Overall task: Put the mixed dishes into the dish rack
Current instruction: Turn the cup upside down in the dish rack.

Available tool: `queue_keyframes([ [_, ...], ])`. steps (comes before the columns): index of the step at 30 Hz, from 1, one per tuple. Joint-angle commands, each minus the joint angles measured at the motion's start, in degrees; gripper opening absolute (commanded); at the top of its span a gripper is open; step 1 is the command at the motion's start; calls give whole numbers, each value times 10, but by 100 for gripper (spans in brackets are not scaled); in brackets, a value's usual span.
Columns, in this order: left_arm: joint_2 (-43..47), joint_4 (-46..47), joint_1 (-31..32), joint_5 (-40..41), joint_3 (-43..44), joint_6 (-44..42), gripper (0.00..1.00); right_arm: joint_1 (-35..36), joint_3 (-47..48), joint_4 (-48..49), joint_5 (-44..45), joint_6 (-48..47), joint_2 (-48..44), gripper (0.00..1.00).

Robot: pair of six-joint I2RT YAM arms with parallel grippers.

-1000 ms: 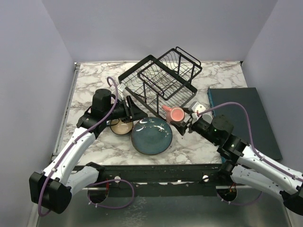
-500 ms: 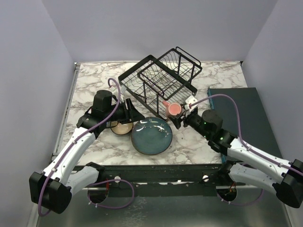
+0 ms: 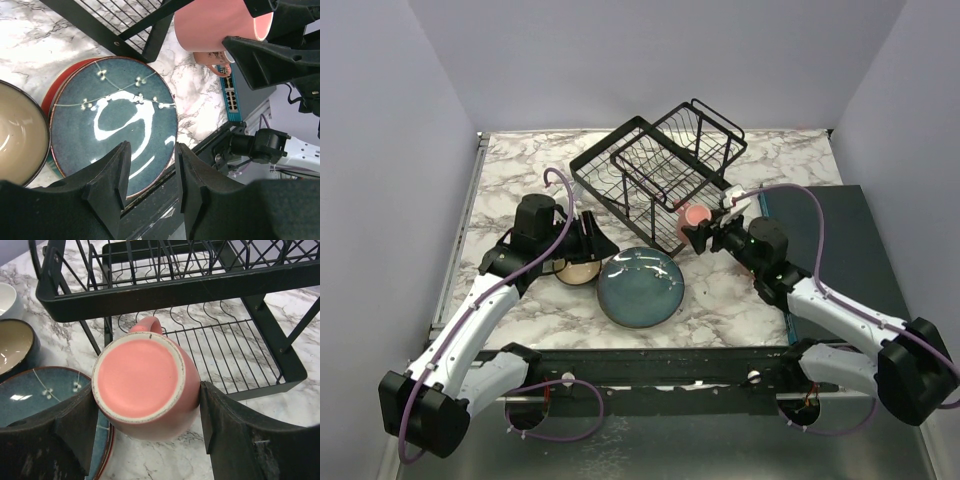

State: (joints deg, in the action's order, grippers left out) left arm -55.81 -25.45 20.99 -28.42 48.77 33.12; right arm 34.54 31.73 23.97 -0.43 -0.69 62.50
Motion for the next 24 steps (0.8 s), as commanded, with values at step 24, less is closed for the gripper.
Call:
queue_keyframes([
  [24, 11, -23, -4, 47, -4, -20, 41, -60, -1, 344, -83, 103, 209, 0],
])
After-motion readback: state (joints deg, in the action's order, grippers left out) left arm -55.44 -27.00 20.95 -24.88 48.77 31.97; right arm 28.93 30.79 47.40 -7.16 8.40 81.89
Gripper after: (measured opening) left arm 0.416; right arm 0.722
